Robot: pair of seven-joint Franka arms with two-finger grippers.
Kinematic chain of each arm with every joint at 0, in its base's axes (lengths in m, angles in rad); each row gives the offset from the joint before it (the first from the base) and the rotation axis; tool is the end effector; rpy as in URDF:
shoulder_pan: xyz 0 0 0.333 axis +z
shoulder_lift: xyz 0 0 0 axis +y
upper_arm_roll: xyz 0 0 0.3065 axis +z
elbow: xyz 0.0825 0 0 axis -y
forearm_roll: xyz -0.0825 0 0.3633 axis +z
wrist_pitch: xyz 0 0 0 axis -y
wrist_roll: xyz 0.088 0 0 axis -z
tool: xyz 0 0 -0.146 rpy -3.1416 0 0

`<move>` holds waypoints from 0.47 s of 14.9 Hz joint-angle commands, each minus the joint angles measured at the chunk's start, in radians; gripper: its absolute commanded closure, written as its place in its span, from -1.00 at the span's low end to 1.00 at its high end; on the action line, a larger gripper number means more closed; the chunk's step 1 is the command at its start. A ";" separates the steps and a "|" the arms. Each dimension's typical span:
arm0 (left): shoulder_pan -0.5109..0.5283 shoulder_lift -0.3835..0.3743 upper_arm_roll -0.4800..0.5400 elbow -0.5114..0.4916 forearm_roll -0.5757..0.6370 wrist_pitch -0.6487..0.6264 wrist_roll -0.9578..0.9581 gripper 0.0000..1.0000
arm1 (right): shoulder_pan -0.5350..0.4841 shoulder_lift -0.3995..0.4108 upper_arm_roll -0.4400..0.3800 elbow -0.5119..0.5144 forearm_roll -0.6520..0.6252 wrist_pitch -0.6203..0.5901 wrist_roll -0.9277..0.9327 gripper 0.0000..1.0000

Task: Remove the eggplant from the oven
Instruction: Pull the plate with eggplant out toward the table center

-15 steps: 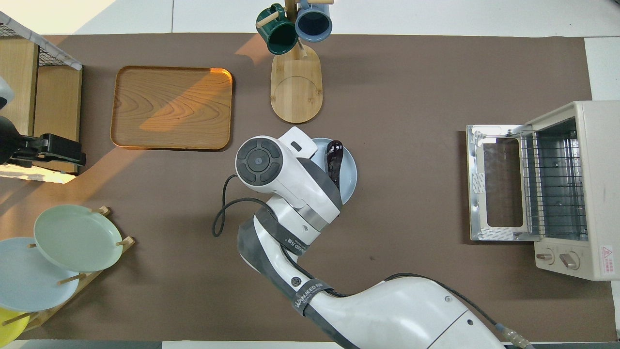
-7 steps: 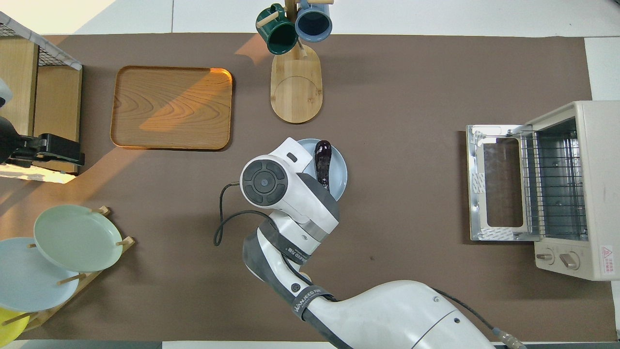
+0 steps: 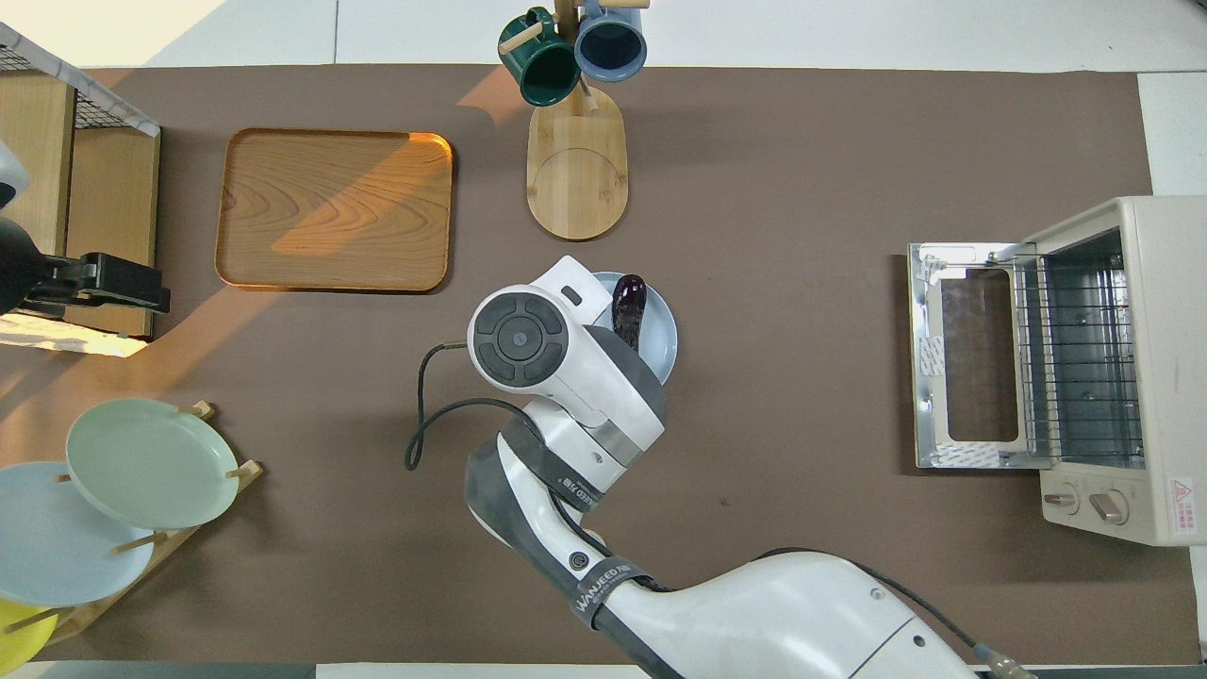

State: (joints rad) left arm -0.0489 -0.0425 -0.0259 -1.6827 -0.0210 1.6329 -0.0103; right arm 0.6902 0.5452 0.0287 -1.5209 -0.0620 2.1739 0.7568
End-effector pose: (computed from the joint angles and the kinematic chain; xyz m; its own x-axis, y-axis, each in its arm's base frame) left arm 0.5228 -0.0424 0.5532 0.9980 -0.0631 -0.0075 -0.0630 -0.9978 0.0198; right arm 0.5250 0.4502 0.3167 0.9944 -0.0128 0.1053 -0.0081 -0.9990 -0.0448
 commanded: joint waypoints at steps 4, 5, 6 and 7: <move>-0.048 0.021 0.001 -0.014 -0.023 0.058 0.009 -1.00 | -0.122 -0.108 0.007 -0.036 -0.131 -0.276 -0.149 1.00; -0.060 0.029 0.001 -0.017 -0.037 0.073 0.004 -1.00 | -0.153 -0.135 0.007 -0.083 -0.145 -0.295 -0.186 1.00; -0.078 0.038 0.001 -0.018 -0.040 0.084 0.003 -1.00 | -0.191 -0.169 0.007 -0.167 -0.157 -0.283 -0.213 1.00; -0.083 0.050 0.001 -0.017 -0.043 0.088 0.003 -1.00 | -0.228 -0.198 0.005 -0.239 -0.191 -0.263 -0.224 1.00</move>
State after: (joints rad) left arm -0.1048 -0.0099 -0.0349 -1.6878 -0.0477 1.6871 -0.0102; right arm 0.5298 0.4393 0.0226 -1.5743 -0.2053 1.8705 0.5751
